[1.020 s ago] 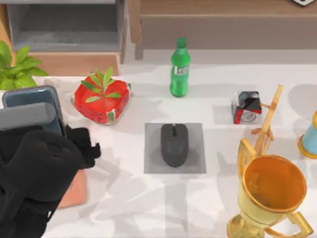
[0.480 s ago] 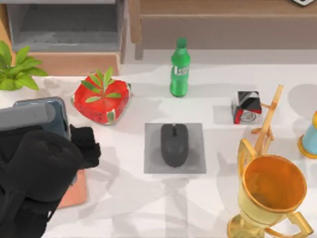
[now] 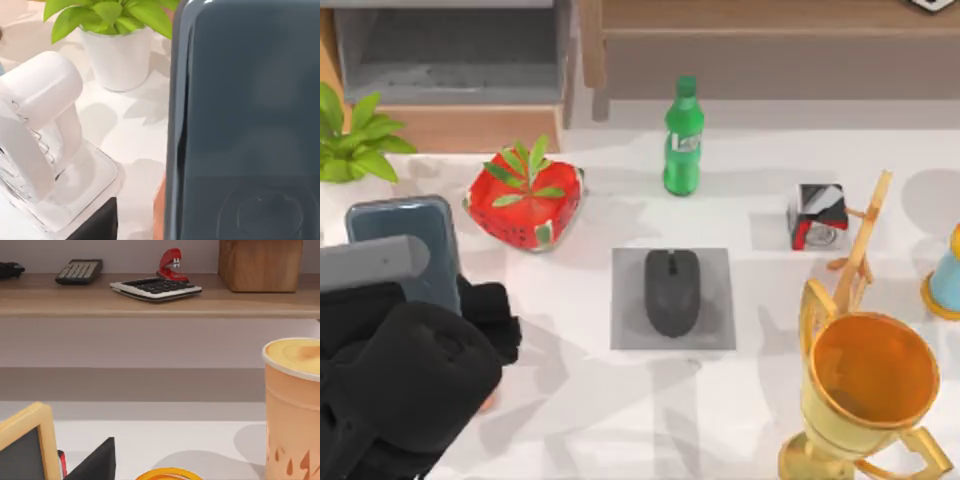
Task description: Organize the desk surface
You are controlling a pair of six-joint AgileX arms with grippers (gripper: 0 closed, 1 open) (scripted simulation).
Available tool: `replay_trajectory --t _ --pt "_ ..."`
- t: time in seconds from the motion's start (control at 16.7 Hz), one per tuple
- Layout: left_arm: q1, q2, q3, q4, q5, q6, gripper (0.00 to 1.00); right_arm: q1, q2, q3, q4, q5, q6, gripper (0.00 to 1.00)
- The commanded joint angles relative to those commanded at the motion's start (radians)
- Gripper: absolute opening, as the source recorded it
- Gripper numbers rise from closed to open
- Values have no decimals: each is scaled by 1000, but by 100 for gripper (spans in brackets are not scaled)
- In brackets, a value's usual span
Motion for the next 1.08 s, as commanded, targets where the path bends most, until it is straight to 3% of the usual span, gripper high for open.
replay_trajectory --t 0.24,0.6,0.78,1.08 --pt "-50 -30 1 -69 -28 -64 100 0 0 0 0 0 0 100" --pt "-14 -52 -9 -51 0 -44 100 0 0 0 0 0 0 100" --pt "104 -169 -21 35 73 1 100 0 0 0 0 0 0 100" --pt "416 -502 -66 253 249 94 100 0 0 0 0 0 0 100"
